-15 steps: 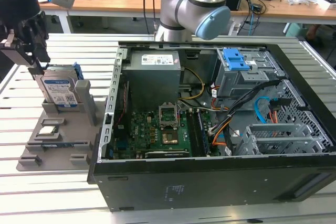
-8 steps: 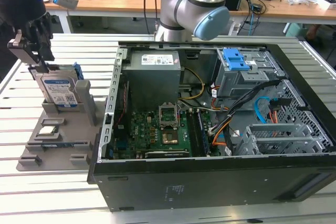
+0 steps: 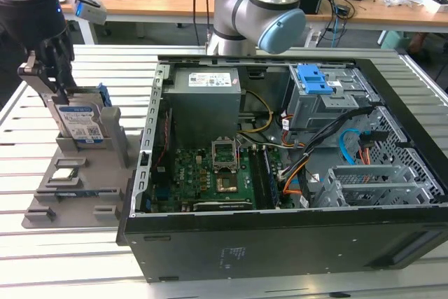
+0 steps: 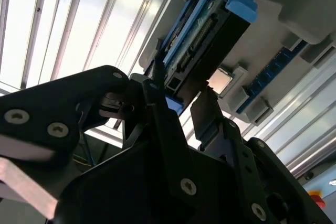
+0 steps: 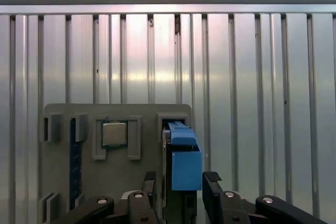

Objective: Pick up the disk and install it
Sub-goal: 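Pick up the disk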

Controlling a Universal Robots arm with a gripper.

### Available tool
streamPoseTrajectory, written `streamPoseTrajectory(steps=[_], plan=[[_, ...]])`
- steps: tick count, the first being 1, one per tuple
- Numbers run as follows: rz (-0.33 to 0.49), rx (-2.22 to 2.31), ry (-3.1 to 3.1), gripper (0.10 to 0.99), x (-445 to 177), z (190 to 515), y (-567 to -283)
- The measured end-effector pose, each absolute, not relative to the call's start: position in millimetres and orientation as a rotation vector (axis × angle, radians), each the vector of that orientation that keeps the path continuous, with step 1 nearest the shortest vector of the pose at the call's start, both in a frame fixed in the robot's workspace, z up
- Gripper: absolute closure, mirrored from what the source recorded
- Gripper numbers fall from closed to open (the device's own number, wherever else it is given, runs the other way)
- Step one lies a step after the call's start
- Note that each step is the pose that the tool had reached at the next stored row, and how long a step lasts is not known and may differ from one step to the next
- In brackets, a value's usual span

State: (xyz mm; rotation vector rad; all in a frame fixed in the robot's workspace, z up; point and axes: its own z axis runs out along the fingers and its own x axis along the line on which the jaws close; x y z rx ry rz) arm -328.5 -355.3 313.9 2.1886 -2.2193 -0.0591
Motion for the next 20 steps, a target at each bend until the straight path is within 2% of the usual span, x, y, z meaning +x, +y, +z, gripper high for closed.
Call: streamPoseTrajectory(steps=[10,18,19,20], plan=[[-0.059,2.189,-2.219,0.608,-326,289,-355],[-0.059,2.189,-2.219,0.608,-325,287,-355],[-0.059,2.189,-2.219,0.624,-325,287,-355],[-0.059,2.189,-2.219,0.686,-325,287,-355]])
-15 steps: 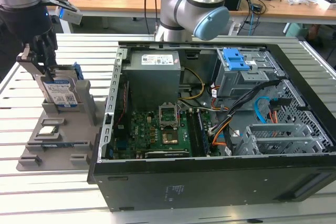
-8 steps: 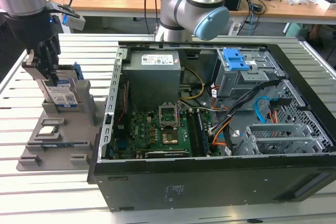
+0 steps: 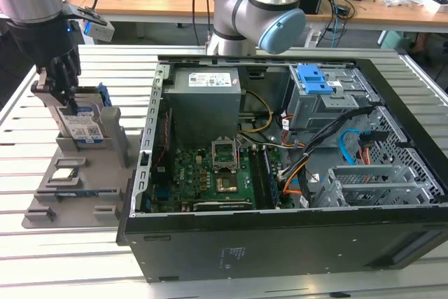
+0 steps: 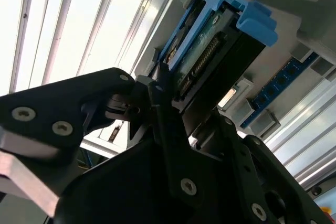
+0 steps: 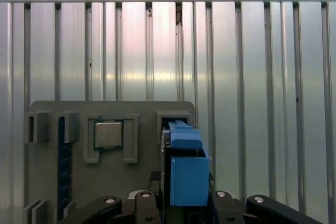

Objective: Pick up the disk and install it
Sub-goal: 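Pick up the disk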

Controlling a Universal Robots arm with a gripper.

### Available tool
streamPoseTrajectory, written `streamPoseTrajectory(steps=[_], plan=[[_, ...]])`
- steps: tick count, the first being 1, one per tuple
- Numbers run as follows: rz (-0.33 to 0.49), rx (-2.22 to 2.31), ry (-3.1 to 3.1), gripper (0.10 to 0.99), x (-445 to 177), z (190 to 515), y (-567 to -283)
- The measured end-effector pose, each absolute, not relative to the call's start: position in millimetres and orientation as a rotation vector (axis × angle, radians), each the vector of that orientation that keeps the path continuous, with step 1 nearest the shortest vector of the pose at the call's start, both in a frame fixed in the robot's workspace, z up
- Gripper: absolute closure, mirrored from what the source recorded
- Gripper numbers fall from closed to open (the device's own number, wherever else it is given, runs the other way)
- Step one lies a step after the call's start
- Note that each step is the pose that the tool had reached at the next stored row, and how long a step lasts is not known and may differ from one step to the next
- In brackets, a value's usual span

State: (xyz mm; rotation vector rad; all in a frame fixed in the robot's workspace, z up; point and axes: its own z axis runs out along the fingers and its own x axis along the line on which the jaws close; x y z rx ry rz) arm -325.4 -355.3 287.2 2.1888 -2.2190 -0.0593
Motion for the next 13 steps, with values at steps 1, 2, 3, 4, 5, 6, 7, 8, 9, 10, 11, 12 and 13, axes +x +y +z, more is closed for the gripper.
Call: streamPoseTrajectory(steps=[1,2,3,4,5,6,7,8,9,10,11,12,13], plan=[[-0.059,2.189,-2.219,0.686,-325.3,287.2,-355.3],[-0.059,2.189,-2.219,0.722,-325.4,287.2,-355.3],[-0.059,2.189,-2.219,0.722,-325.3,287.2,-355.3],[-0.059,2.189,-2.219,0.722,-325.4,287.1,-355.3],[-0.059,2.189,-2.219,0.722,-325.3,287.1,-355.3],[-0.059,2.189,-2.219,0.722,-325.3,287.0,-355.3],[-0.059,2.189,-2.219,0.722,-325.4,287.0,-355.3],[-0.059,2.189,-2.219,0.722,-325.3,287.0,-355.3],[-0.059,2.189,-2.219,0.722,-325.3,287.0,-355.3],[-0.059,2.189,-2.219,0.722,-325.4,286.9,-355.3],[-0.059,2.189,-2.219,0.722,-325.3,286.8,-355.3],[-0.059,2.189,-2.219,0.722,-325.4,286.8,-355.3],[-0.059,2.189,-2.219,0.722,-325.3,287.4,-355.2]])
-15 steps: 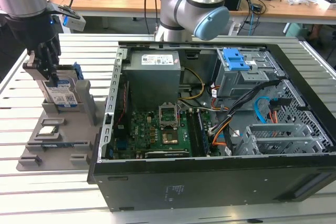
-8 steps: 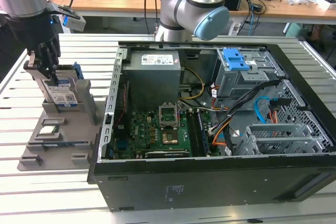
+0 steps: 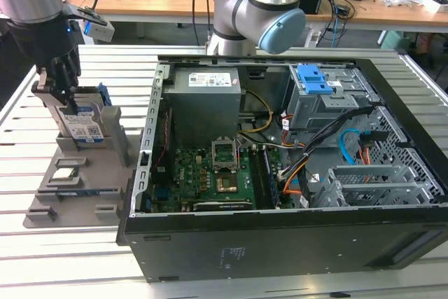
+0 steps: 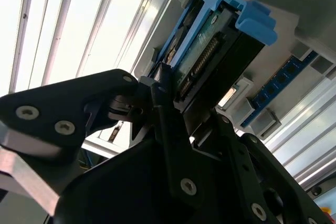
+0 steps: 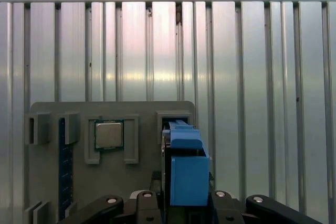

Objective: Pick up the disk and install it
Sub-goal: 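Pick up the disk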

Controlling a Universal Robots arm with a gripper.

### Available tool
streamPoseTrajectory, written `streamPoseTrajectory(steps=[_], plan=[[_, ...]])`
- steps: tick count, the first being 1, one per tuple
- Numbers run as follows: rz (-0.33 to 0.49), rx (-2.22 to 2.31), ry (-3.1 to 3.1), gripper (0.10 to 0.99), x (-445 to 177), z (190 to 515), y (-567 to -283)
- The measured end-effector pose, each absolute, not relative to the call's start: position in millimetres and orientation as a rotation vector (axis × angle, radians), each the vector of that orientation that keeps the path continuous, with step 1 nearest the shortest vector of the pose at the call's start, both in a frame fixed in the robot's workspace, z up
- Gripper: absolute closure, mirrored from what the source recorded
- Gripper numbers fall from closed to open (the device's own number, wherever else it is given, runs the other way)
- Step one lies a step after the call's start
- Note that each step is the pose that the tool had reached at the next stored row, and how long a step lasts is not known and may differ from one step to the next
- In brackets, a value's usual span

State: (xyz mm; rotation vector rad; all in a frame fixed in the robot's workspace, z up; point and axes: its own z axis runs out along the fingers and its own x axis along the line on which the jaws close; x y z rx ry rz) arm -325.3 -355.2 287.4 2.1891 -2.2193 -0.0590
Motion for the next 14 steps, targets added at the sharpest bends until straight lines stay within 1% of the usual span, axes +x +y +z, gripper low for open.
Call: streamPoseTrajectory(steps=[14], plan=[[-0.059,2.189,-2.219,0.722,-325,318,-351]])
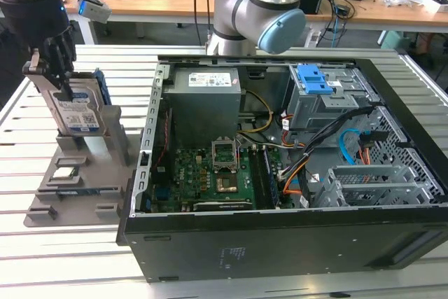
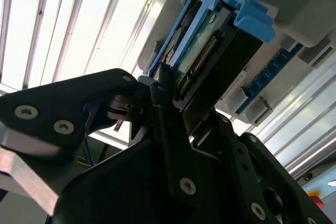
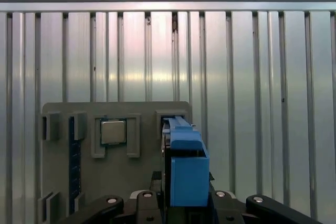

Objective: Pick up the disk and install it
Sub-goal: 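Pick up the disk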

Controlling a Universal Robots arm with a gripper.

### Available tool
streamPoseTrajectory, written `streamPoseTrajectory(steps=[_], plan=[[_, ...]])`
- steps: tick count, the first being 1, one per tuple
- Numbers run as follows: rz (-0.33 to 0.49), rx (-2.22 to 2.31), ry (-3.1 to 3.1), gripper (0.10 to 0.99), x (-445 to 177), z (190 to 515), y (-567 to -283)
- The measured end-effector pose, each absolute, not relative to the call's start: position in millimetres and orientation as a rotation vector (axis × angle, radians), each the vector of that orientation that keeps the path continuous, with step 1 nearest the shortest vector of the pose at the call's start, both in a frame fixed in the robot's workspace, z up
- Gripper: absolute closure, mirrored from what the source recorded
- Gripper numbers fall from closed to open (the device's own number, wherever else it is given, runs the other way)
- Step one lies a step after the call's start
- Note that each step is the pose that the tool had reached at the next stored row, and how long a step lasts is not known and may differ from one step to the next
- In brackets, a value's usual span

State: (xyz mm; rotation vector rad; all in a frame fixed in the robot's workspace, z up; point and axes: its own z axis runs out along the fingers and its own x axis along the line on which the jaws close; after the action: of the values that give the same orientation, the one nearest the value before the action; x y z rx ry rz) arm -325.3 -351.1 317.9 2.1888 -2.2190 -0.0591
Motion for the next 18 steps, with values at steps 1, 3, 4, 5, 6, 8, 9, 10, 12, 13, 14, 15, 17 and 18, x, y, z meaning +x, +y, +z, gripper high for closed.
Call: streamPoseTrajectory(steps=[1,3,4,5,6,8,9,10,12,13,14,15,17,18], plan=[[-0.059,2.189,-2.219,0.722,-325,321,-351],[-0.059,2.189,-2.219,0.722,-325,328,-350],[-0.059,2.189,-2.219,0.722,-325,331,-349],[-0.059,2.189,-2.219,0.722,-325,335,-349],[-0.059,2.189,-2.219,0.722,-325,338,-349],[-0.059,2.189,-2.219,0.722,-325,342,-348],[-0.059,2.189,-2.219,0.722,-325,344,-348],[-0.059,2.189,-2.219,0.722,-325,347,-348],[-0.059,2.189,-2.219,0.722,-325,352,-347],[-0.059,2.189,-2.219,0.722,-325,355,-347],[-0.059,2.189,-2.219,0.722,-325,356,-347],[-0.059,2.189,-2.219,0.722,-325,358,-347],[-0.059,2.189,-2.219,0.722,-325,360,-347],[-0.059,2.189,-2.219,0.722,-325,362,-347]])
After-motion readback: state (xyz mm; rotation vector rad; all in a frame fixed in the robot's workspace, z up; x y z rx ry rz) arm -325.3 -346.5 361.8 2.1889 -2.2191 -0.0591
